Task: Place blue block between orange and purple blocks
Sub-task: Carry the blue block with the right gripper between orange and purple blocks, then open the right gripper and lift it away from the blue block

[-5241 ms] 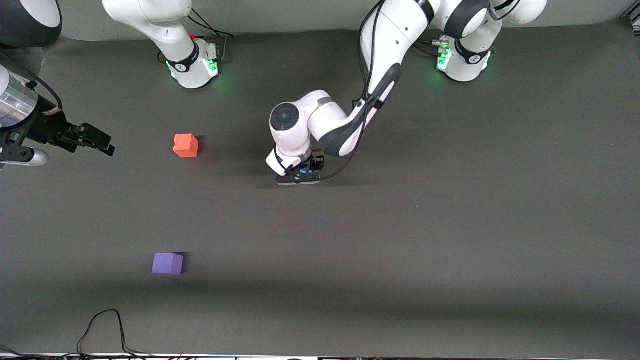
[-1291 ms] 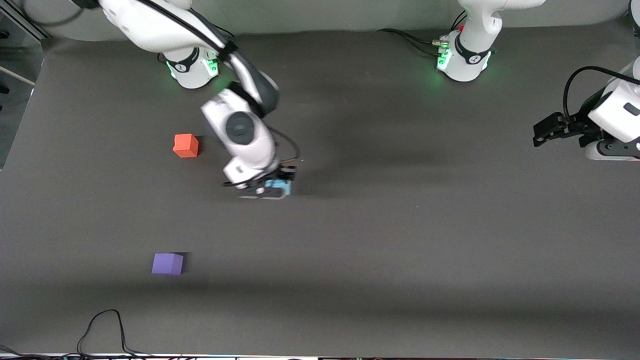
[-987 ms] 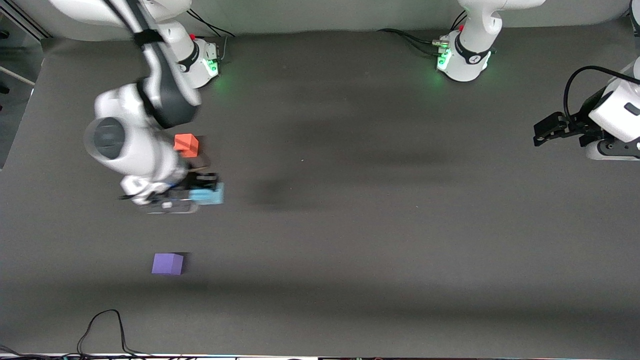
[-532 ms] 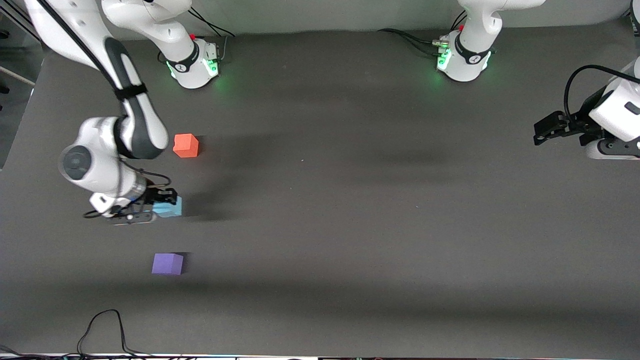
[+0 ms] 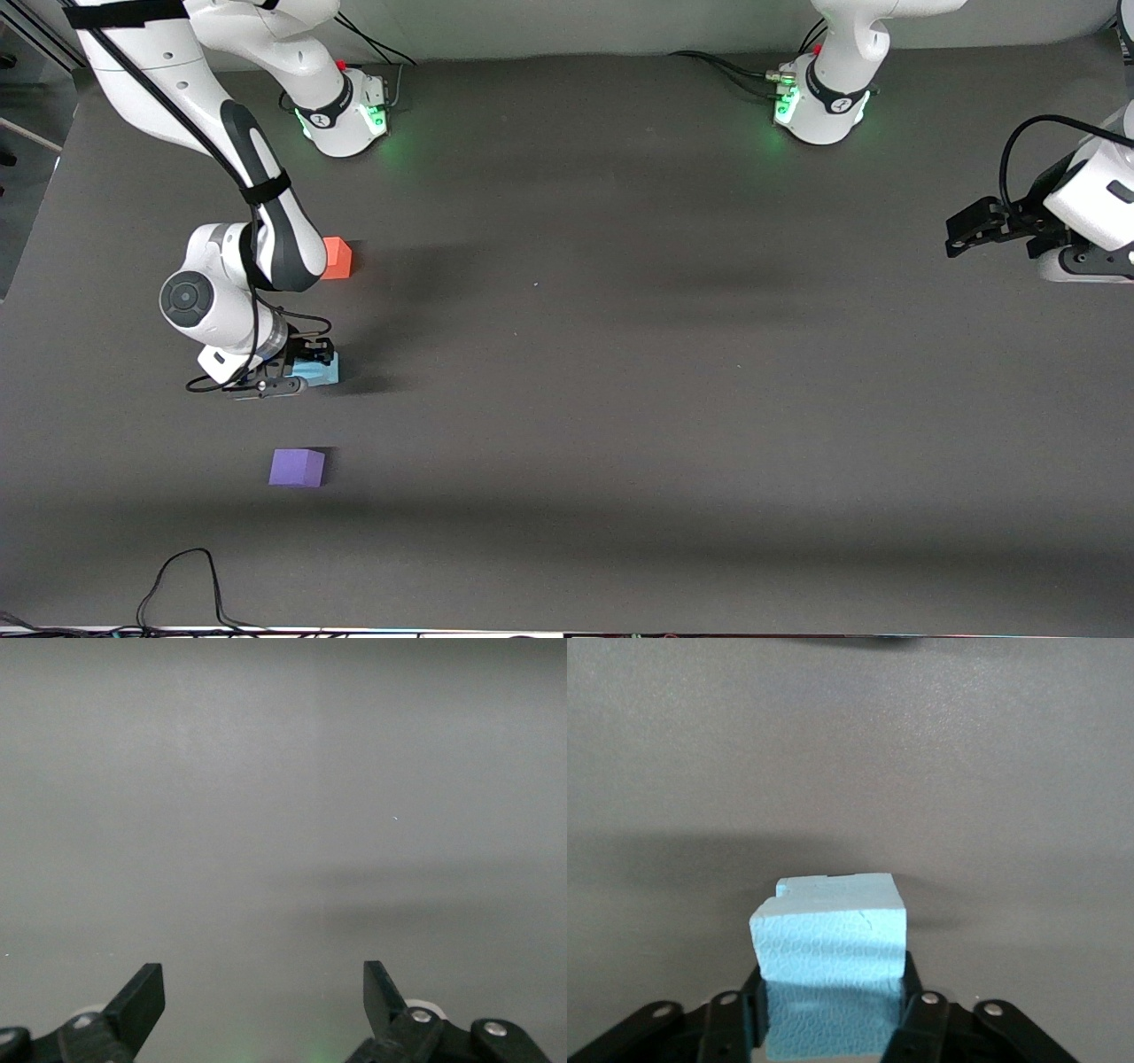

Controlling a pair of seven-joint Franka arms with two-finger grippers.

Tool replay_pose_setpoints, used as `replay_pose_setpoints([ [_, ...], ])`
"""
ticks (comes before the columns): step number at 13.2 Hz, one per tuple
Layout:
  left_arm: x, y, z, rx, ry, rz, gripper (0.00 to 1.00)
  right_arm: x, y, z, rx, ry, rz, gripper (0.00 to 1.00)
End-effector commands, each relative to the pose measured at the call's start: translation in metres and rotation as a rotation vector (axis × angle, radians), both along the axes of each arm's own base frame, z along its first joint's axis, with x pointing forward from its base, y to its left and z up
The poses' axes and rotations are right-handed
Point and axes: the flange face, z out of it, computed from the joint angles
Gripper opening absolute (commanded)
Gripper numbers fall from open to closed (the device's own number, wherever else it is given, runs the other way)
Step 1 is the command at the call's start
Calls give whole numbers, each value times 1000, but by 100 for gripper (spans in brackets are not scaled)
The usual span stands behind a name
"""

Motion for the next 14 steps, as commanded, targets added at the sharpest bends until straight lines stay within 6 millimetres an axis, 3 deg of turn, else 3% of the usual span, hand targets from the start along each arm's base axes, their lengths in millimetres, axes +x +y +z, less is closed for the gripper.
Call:
replay_pose_setpoints([
  [1,1,0,5,2,-4,-15,100,2,-3,12,45,-24,-26,100],
  [3,1,0,5,0,-4,-13,100,7,-2,40,62,-66,-24,100],
  [4,1,0,4,0,-2,-13,100,10,-3,64,75,-101,-28,100],
  [9,2,0,2,0,-1,-12,100,16,-3,205,115,-184,15,100],
  [14,3,-1,2,0,-2,-10,100,0,-23,333,113,-119,27,100],
])
